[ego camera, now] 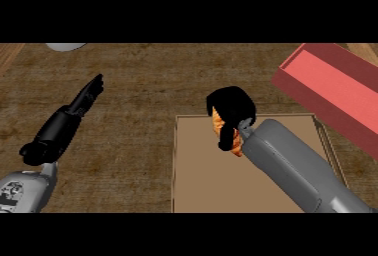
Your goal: Pick the croissant from the tray and place it in the cardboard box
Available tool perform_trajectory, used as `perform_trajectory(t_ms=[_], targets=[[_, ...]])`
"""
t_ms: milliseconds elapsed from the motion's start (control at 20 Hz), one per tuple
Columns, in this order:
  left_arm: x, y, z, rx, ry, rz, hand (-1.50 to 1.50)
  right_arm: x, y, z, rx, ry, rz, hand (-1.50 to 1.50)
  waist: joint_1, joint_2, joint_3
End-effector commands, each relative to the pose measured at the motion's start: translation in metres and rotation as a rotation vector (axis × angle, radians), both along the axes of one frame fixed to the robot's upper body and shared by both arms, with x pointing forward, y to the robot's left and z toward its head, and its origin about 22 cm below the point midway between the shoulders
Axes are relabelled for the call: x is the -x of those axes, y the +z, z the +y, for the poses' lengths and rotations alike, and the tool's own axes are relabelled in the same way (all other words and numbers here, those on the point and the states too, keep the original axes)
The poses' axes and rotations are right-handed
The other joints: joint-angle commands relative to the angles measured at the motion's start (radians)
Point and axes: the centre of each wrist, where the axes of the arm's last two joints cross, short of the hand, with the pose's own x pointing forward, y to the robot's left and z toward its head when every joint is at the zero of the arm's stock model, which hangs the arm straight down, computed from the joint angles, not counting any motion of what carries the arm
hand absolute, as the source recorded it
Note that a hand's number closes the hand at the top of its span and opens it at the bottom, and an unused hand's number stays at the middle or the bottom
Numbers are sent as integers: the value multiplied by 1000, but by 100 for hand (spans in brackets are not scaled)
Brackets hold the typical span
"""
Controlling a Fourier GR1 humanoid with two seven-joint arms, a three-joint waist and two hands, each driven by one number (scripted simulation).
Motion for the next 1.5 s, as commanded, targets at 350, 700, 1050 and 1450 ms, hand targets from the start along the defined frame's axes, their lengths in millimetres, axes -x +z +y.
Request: perform_trajectory(t_ms=[350,700,1050,1450], targets=[[-2,3,2,2,14,7,0,3,57,-50,-147,242,-419,150,-13,-7,-2],[-9,7,-7,15,27,14,0,10,119,-73,-352,-64,-557,150,-23,-9,-2],[5,4,-9,2,-8,12,0,-12,137,-136,-419,-398,-626,150,1,-4,-2],[-18,-6,-20,9,5,5,0,-44,150,-234,-395,-528,-665,150,5,7,-2]])
